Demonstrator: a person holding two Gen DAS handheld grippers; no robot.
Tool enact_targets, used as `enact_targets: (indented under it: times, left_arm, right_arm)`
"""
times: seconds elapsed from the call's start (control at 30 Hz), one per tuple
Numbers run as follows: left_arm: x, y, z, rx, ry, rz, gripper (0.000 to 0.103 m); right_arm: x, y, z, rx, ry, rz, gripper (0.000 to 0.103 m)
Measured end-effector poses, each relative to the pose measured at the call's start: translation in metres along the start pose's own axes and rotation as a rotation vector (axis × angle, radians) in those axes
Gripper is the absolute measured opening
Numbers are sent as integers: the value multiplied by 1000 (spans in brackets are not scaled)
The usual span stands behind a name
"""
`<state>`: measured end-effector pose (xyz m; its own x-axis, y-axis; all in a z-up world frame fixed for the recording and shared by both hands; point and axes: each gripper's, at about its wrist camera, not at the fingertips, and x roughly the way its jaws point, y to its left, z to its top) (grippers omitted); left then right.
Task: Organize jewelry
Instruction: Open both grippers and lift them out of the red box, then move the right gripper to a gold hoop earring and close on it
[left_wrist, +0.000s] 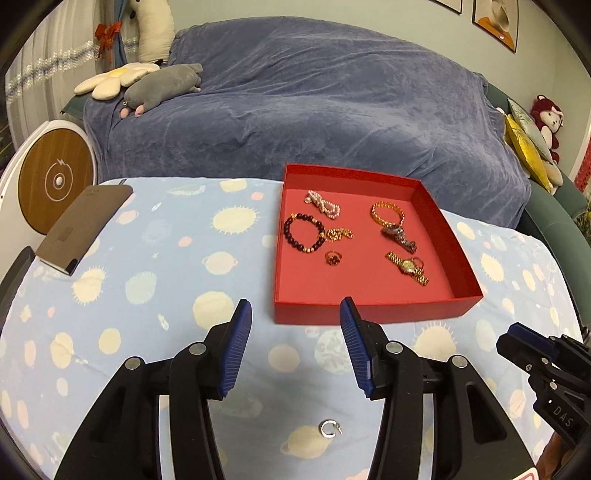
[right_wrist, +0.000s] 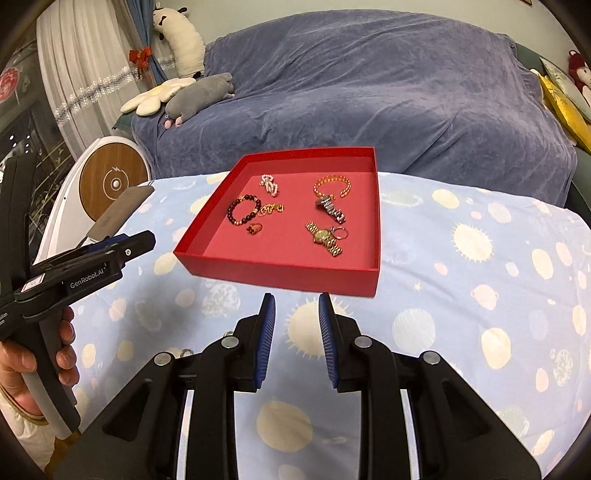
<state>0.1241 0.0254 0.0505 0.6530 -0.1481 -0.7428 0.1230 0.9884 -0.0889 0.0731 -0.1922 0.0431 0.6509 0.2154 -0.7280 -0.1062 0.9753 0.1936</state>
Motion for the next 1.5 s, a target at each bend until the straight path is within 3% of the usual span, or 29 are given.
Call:
enact_targets:
  times: [0.13,0.27,0.63,1.07,1.33,1.5]
  left_arm:
    - [-4,8,-14,-12,9,11,48]
    - [-5,18,-28,-23,25,17,48]
    - [1,48,-66,-24,85,55,56]
    - [5,78,-91,-27,139,51,57]
    - [5,85,-98,-24,154,37,57]
    - [4,83,-98,-23,157,23,57]
  right_arm:
    - [2,11,-14,-1,21,18,24]
    - [9,28,-24,-41,35,25,32]
    - [51,56,-45,-108,126,47,37]
    - [92,74,-45,-156,144,26,40]
    - [100,78,-44,-187,129,10,39]
    - [99,78,-44,-202,126,-13,23]
